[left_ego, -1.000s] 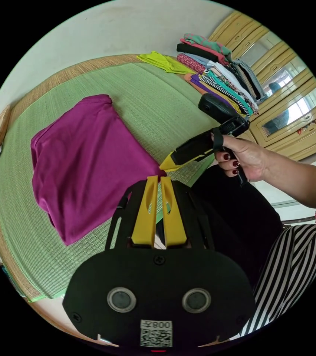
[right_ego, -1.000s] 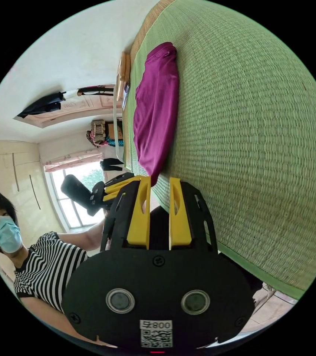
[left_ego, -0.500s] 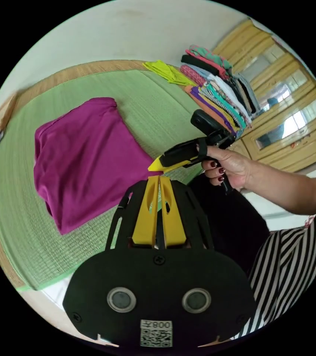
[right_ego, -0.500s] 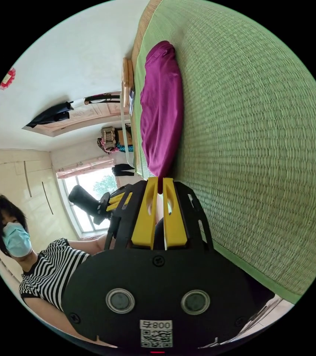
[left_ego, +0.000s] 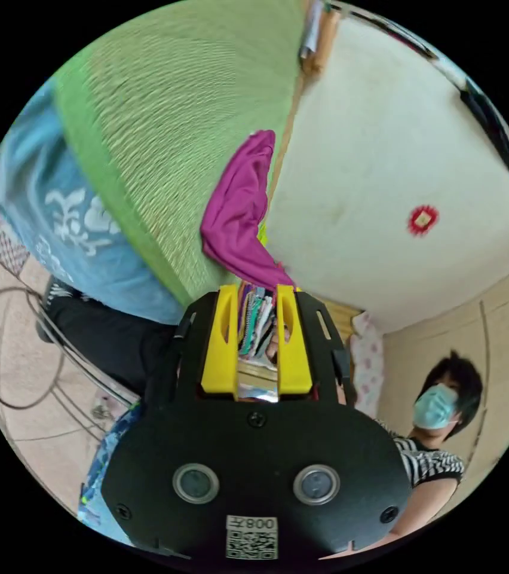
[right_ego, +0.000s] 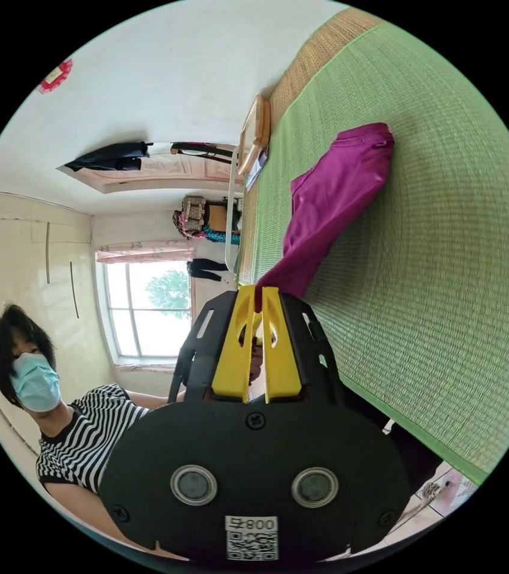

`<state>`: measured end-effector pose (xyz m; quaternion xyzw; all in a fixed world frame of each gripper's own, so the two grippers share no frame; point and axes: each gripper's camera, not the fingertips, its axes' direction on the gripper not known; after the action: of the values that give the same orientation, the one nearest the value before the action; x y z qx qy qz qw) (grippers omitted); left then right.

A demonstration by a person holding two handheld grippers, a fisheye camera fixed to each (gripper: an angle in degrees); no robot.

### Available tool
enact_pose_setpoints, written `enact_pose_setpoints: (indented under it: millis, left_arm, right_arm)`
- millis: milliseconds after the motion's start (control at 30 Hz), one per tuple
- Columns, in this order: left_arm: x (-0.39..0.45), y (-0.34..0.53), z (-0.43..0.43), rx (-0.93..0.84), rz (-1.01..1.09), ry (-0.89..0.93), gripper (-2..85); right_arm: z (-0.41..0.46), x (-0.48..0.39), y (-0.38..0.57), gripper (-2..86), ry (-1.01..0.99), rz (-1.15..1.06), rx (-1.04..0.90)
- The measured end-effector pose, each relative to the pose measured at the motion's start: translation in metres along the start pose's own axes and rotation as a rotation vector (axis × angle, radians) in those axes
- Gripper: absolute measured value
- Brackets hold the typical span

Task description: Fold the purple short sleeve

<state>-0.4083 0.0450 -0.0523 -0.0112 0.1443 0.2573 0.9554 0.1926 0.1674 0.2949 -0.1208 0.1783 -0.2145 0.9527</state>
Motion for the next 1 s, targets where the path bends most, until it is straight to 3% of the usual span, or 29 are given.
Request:
enact_pose_setpoints:
  millis: [267, 533, 1000]
  left_arm:
    - [-0.011, -0.028, -0.007, 0.087, -0.13, 0.085, 11.5]
    - [0.002, -0.054, -0.009, 0.147, -0.129, 0.069, 4.4]
    - [0.041, -0.055, 0.023, 0.02, -0.01, 0.099, 3.1]
  right_arm:
    - [-0.003, -0.051, 0.008, 2.0, 0.035, -0.024, -0.003]
    - [-0.022, -0.092, 0.032, 2.0, 0.064, -0.032, 0.01]
    - [-0.087, -0.125, 0.126, 2.1, 0.025, 0.057, 0.07]
